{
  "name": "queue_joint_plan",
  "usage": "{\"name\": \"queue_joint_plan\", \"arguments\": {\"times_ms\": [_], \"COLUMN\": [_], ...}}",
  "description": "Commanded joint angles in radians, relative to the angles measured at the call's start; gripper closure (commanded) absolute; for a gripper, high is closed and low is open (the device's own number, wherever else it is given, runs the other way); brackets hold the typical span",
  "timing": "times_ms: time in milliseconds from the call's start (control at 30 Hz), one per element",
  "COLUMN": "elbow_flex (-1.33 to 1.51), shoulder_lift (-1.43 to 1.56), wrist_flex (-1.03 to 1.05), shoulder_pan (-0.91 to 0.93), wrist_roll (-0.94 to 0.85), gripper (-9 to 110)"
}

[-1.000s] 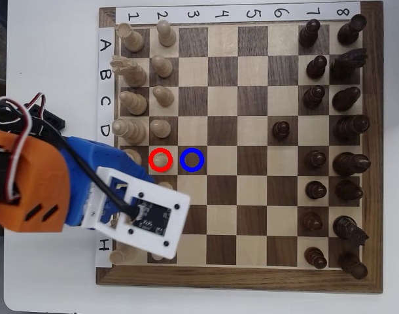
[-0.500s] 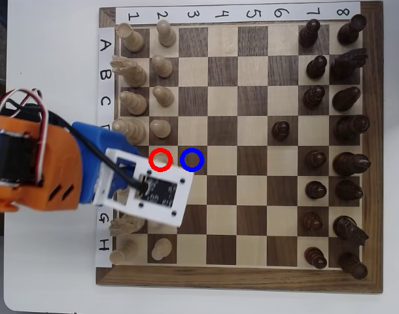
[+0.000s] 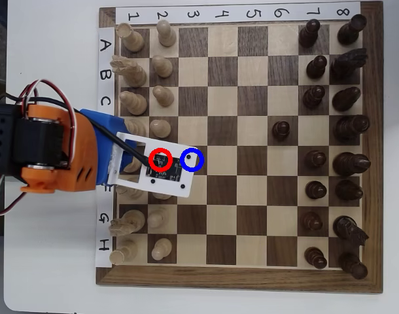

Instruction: Move the piece to destination

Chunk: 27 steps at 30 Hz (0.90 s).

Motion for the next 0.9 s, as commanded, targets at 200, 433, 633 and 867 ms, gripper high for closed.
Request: {"name": "queue_joint_plan", "arguments": {"times_ms": [200, 433, 633, 867], "elbow_flex": [0.017, 0.060, 0.075, 0.080], "shoulder_lift": [-0.038, -0.057, -0.080, -0.091], "wrist_flex": [-0.144, -0.218, -0.258, -0.284], "shoulder_pan": [-0.031, -0.015, 0.005, 0.014], "wrist_roll": [0.112, 0.107, 0.114, 0.110], "gripper": [98, 97, 93, 86]}}
